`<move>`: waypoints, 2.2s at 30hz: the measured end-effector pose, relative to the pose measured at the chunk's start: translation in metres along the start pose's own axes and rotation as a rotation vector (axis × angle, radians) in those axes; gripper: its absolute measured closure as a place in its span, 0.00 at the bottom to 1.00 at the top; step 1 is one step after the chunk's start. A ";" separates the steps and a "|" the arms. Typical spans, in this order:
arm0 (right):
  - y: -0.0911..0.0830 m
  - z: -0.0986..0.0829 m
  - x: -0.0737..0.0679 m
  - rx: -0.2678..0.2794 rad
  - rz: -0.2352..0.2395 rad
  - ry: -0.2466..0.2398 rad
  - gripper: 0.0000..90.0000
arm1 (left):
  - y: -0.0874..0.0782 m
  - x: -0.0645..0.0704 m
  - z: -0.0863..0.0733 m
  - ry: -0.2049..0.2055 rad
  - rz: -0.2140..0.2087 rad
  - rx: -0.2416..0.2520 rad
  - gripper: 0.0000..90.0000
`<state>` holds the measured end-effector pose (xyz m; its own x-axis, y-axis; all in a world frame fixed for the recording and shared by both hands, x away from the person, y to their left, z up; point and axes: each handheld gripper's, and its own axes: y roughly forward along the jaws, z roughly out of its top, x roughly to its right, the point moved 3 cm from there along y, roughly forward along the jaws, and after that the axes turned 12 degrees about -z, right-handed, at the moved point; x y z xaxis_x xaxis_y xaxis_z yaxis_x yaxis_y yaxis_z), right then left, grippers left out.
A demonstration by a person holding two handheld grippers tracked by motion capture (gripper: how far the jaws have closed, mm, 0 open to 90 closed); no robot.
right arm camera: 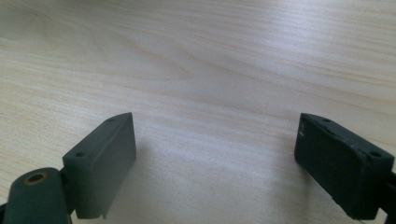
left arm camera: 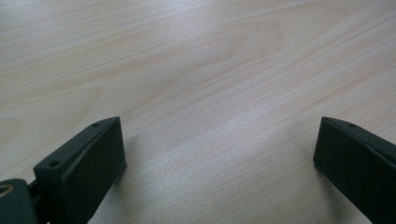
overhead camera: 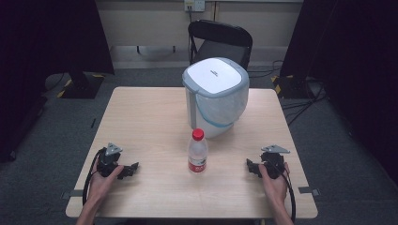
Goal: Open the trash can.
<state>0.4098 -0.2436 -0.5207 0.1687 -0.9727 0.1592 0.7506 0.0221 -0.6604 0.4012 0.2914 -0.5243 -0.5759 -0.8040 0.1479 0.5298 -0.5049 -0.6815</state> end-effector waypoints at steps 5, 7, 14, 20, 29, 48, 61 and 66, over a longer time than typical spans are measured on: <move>0.000 0.000 0.000 0.000 0.000 0.000 0.13 | -0.002 0.000 0.001 -0.013 0.010 0.015 0.08; 0.000 0.000 0.000 0.000 0.000 0.000 0.13 | -0.003 0.002 0.002 -0.018 0.009 0.021 0.16; 0.000 0.000 0.000 -0.001 0.000 0.001 0.13 | -0.003 0.013 0.006 -0.048 -0.057 0.044 0.18; 0.000 0.000 0.000 0.000 0.000 0.000 0.13 | -0.011 0.041 0.017 -0.041 -0.151 0.114 0.22; 0.000 0.000 0.000 0.000 0.000 0.001 0.13 | -0.012 0.083 0.036 0.060 -0.245 0.169 0.28; 0.000 0.000 0.000 -0.001 0.000 0.001 0.13 | 0.015 0.160 0.070 0.203 -0.455 0.188 0.23; 0.000 0.000 0.000 -0.001 0.000 0.001 0.13 | 0.036 0.178 0.098 0.255 -0.505 0.189 0.18; 0.000 0.000 0.000 -0.001 0.000 0.001 0.13 | 0.049 0.182 0.101 0.242 -0.497 0.196 0.18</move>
<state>0.4098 -0.2436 -0.5207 0.1683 -0.9729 0.1587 0.7501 0.0219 -0.6609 0.3853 0.0890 -0.4584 -0.8984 -0.3730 0.2320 0.2521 -0.8703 -0.4232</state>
